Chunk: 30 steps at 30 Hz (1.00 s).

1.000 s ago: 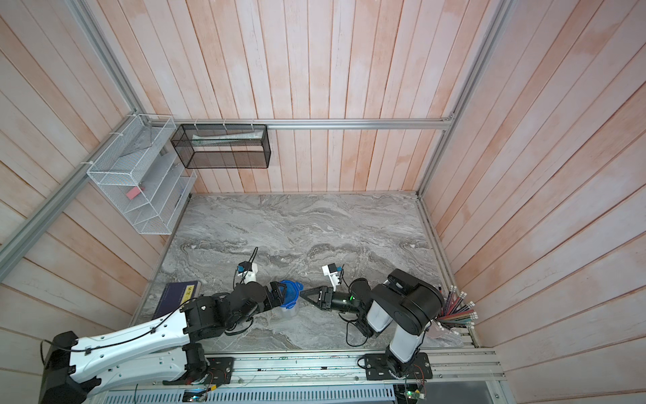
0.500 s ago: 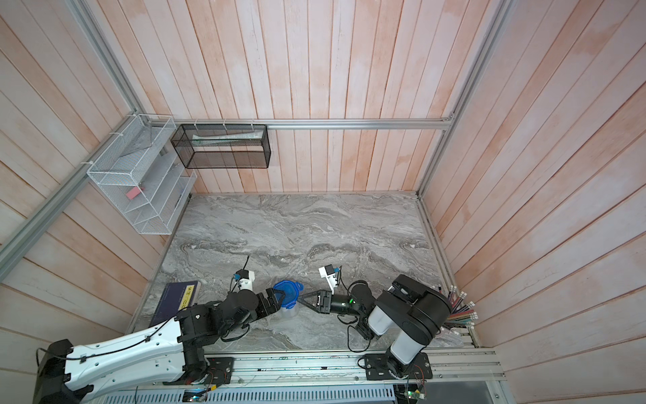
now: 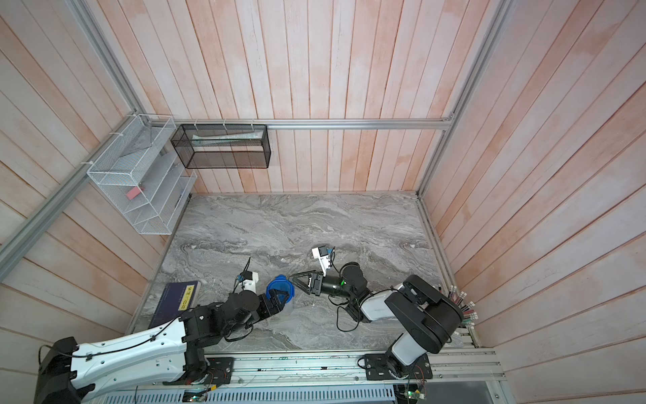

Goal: Take out toiletry kits
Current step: Adjust the container at the center of the board, then unfasten the latch on the container.

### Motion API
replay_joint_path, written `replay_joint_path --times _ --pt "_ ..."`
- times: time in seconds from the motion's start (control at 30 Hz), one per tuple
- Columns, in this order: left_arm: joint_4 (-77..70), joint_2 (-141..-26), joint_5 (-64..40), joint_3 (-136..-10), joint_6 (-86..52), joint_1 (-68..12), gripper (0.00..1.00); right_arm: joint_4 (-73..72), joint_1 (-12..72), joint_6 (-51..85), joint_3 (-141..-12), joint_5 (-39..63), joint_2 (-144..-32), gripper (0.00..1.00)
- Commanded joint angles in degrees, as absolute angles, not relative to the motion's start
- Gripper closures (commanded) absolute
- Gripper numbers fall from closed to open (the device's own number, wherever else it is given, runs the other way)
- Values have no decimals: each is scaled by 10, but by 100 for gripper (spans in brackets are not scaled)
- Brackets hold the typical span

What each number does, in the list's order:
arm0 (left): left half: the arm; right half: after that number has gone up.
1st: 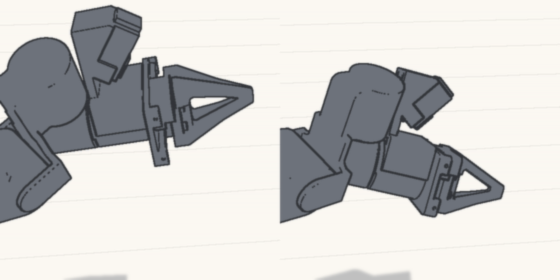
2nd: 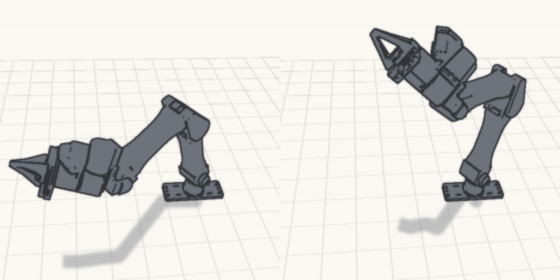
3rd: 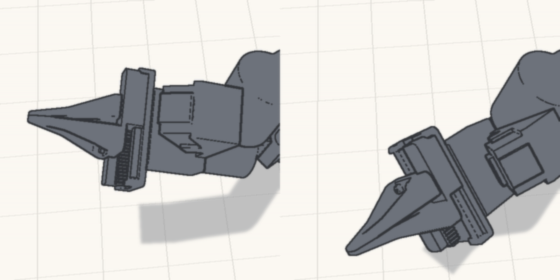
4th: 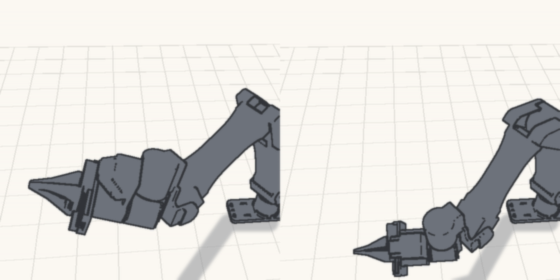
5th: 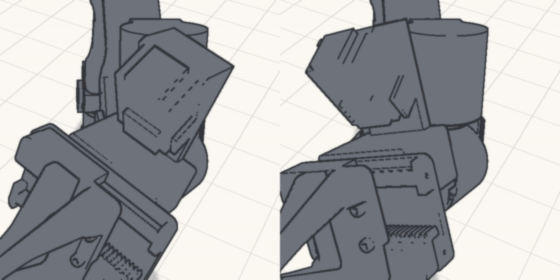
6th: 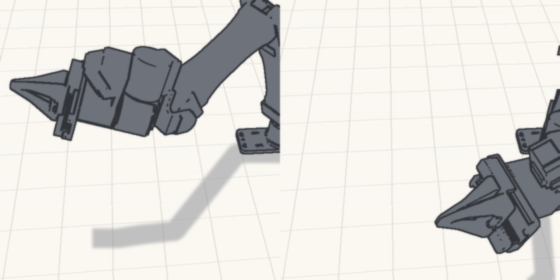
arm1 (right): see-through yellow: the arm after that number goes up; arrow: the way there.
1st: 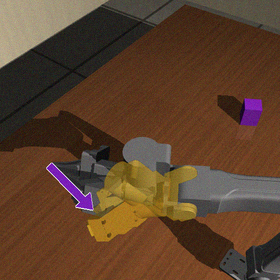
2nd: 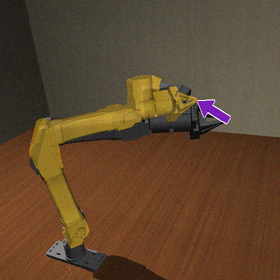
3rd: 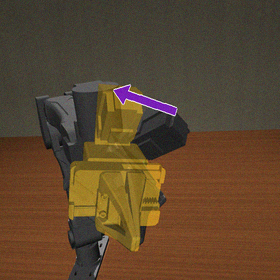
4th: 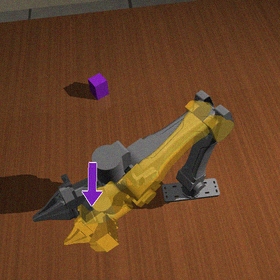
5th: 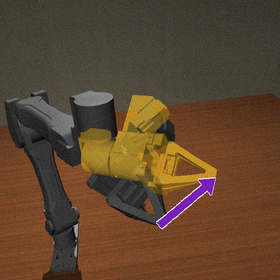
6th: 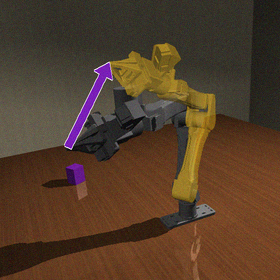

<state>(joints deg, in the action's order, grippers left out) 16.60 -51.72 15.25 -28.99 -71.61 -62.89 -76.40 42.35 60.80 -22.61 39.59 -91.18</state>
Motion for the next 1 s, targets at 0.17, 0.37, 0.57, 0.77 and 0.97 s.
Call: replay_joint_path --times 0.17,0.37,0.57,0.77,0.97 --pt "222 -517 154 -263 -727 -628 3 -786 411 625 -212 419 -944 42" --pt "233 -507 156 -251 -739 -628 3 -769 412 649 -161 431 -906 43" --pt "238 -505 154 -242 -746 -628 4 -788 435 696 -160 456 -906 44" --pt "240 -499 155 -229 -752 -628 4 -839 439 735 -173 456 -943 44" --pt "241 -492 158 -218 -754 -628 5 -963 439 818 -185 462 -1015 45"
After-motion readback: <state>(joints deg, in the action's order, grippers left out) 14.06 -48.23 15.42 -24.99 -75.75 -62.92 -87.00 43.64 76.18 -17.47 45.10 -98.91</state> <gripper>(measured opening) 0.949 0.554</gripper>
